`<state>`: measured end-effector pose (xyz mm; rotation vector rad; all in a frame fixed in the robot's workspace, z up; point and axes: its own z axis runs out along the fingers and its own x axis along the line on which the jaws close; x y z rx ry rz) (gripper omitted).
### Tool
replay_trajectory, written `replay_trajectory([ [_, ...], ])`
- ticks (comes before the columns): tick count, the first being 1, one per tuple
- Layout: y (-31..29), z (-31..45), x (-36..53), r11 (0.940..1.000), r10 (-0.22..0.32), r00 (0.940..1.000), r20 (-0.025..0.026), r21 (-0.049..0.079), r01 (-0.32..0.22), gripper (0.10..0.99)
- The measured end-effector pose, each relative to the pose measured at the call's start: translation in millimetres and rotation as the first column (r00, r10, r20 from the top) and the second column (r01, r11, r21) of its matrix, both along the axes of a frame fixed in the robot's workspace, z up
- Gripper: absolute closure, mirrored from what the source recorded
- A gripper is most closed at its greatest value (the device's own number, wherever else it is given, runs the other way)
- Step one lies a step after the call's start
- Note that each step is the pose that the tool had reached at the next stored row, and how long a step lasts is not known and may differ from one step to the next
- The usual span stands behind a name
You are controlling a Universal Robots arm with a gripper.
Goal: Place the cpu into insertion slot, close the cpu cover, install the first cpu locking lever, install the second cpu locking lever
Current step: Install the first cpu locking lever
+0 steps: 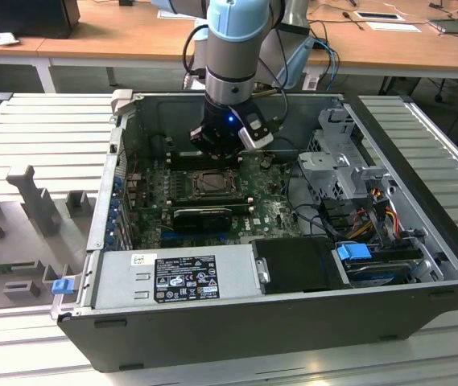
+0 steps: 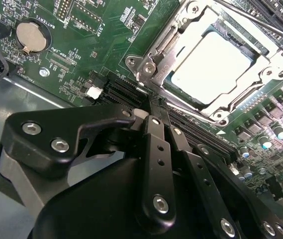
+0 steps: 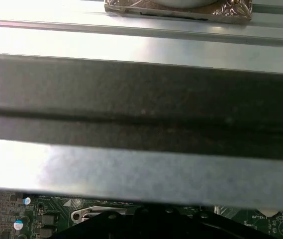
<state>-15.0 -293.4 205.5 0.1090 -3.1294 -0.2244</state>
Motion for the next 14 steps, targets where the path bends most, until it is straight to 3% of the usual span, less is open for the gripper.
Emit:
replay_trajectory([
  [14, 0.0, -3.9, 0.1, 0.9998, 0.0, 1.0, 0.0001, -0.021, 0.0, 0.98],
])
